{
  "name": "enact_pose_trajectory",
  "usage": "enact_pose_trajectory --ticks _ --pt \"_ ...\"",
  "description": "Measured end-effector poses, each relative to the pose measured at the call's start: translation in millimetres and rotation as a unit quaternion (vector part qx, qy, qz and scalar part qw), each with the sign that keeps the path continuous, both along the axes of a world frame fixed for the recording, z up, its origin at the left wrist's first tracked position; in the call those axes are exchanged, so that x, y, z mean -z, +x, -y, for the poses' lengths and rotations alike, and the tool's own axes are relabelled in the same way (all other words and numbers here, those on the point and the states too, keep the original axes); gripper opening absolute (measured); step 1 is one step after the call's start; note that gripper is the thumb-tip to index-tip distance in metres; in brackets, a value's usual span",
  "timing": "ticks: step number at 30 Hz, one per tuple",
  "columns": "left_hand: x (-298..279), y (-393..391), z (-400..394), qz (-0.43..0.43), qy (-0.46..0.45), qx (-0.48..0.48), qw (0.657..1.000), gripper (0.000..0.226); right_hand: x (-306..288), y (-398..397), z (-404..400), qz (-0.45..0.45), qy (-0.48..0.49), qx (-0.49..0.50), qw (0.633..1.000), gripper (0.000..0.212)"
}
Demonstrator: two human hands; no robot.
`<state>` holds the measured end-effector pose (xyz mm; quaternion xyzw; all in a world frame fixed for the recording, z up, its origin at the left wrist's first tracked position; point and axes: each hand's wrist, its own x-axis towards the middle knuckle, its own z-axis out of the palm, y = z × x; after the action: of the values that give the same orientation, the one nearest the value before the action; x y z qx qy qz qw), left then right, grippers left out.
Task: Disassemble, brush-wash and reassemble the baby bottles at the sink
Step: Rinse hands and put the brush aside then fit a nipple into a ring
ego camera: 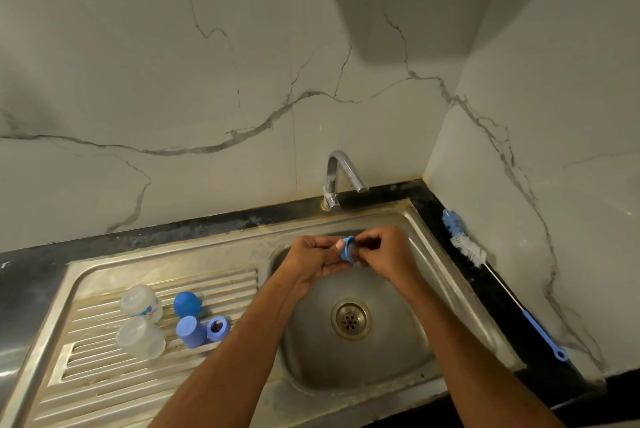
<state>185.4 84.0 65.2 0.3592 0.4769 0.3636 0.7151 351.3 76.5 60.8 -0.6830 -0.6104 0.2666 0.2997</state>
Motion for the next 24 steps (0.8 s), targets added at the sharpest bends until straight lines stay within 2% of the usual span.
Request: enact_pose_trajectory --ticks 2,4,8,14,17,21,24 --pt "-2 1 0 0.013 -0.010 0.005 1.000 0.026 -1 -1 1 -0.018 0.033 0.065 0.997 0.016" --pt "-4 2 1 0.045 -0.029 0.003 0.999 0.025 1 0 0 -0.007 0.065 0.088 0.994 0.020" --pt "1 4 1 0.076 -0.070 -0.046 0.994 0.018 5 -2 -3 -0.032 0.070 0.033 0.996 0.030" --pt "15 7 -9 -0.028 -0.065 -0.120 0.990 0.013 0 0 -1 -0.155 0.000 -0.080 0.985 0.035" --pt "20 12 -12 -0.098 -0.033 -0.130 0.986 0.011 6 -11 2 -0.068 0.063 -0.110 0.990 0.053" --pt "19 16 -15 -0.128 -0.016 -0.125 0.984 0.012 6 -17 5 -0.042 0.134 -0.093 0.986 0.049" --pt "19 15 -14 -0.149 0.019 -0.117 0.982 0.018 4 -16 5 -0.021 0.144 -0.098 0.985 0.050"
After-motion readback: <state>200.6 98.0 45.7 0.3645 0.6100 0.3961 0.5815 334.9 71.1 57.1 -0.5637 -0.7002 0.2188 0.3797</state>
